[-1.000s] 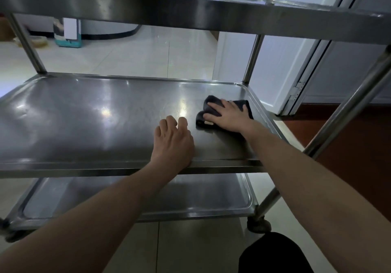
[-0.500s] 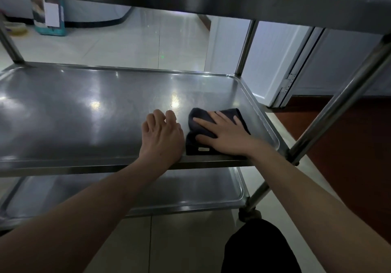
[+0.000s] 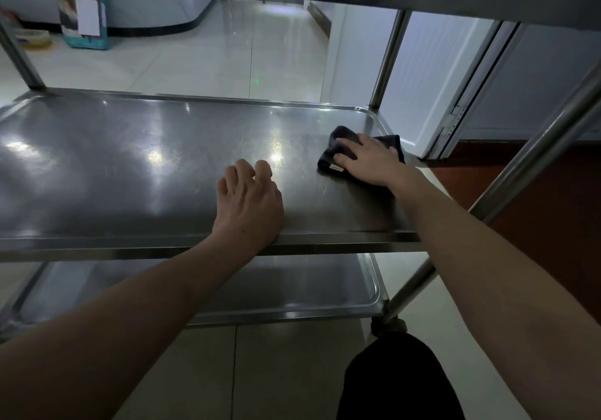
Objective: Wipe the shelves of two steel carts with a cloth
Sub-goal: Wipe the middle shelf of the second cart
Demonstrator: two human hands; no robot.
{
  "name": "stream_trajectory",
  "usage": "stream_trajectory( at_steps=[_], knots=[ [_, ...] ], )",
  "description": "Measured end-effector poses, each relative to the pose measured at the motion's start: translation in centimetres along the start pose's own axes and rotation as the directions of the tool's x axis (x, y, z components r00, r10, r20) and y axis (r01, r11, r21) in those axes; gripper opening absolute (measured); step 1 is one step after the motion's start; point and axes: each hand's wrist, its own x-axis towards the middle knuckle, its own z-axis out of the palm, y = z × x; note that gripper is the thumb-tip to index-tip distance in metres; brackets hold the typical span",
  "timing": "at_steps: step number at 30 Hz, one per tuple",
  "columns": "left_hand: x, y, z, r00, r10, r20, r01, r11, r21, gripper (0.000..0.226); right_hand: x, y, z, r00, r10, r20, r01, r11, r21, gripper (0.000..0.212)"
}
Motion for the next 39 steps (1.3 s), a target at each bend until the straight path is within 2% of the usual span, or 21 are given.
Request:
stream_trajectory(
  at_steps=[7,15,19,26,33,39],
  knots=[
    [-0.3,0.0,-0.1,1.0,0.014,0.018,-0.015,1.0,0.024,0.023,-7.0,-1.0,1.8,0.999,-0.026,-0.024,0.026,0.999,-0.033,0.058],
    [-0.2,-0.2,0.2,0.999,0.014,0.038,-0.014,1.0,-0.004,0.023,1.7,-0.8,-0.7,0.999,-0.045,0.019,0.045,0.999,0.01,0.054],
    [-0.1,-0.2,-0.1,1.0,-0.004,0.03,0.004,1.0,-0.014,0.022,2.6,-0.2,-0.9,0.999,-0.051,0.016,0.051,0.999,-0.004,0.052],
    [0.0,0.0,-0.3,1.0,-0.015,-0.007,0.015,1.0,-0.019,0.021,-3.9,1.5,0.4,0.993,-0.106,-0.058,0.107,0.994,0.017,0.061],
    [0.0,0.2,-0.7,0.998,-0.051,-0.036,0.048,0.996,-0.078,0.017,-11.0,-0.8,1.4,0.999,-0.005,0.032,0.004,1.0,0.016,0.067],
    [-0.1,0.4,-0.7,0.992,-0.119,-0.042,0.111,0.983,-0.144,0.018,-14.4,-5.1,2.5,0.996,-0.014,0.083,0.011,0.999,0.043,0.072]
  ],
)
